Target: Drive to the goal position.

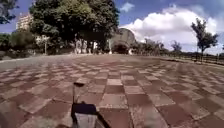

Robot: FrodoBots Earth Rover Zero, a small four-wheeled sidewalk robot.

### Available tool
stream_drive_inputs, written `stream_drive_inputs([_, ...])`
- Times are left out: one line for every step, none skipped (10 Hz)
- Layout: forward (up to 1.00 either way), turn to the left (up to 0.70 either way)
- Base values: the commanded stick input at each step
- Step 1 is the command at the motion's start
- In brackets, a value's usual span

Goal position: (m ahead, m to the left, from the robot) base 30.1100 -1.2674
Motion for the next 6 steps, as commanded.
stream_drive_inputs([1.00,0.00])
stream_drive_inputs([1.00,0.00])
stream_drive_inputs([1.00,0.00])
stream_drive_inputs([1.00,0.00])
stream_drive_inputs([1.00,0.00])
stream_drive_inputs([1.00,0.00])
